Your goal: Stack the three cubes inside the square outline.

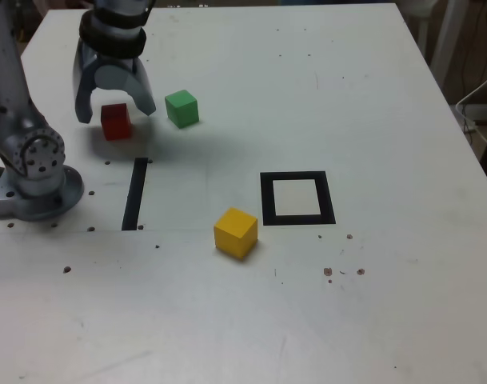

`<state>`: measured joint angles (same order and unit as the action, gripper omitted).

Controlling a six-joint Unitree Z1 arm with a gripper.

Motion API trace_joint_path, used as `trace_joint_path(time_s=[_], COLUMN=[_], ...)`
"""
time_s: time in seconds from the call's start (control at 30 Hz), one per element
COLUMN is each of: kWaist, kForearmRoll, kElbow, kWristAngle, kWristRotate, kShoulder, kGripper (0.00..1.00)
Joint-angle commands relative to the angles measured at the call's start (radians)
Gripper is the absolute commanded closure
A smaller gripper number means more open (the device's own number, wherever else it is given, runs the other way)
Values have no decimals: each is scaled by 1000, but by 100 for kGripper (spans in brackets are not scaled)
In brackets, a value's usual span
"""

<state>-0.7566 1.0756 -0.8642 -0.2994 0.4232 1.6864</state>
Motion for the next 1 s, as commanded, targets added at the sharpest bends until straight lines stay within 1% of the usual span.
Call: trace_joint_path(time_s=[0.0, 0.3, 0.5, 0.6, 0.73, 0.8, 0.87, 0.97], kWaist=[-8, -15, -21, -23, -24, -24, -24, -24], kForearmRoll=[-3, -34, -46, -36, -23, -21, -22, -24], kElbow=[1, -6, -16, -21, -25, -25, -24, -20], kWristAngle=[-7, -18, -22, -21, -16, -13, -8, 3], kWristRotate=[2, 9, 18, 21, 22, 22, 22, 25], kShoulder=[18, 70, 71, 67, 60, 57, 56, 57], kGripper=[11, 15, 19, 25, 39, 44, 47, 49])
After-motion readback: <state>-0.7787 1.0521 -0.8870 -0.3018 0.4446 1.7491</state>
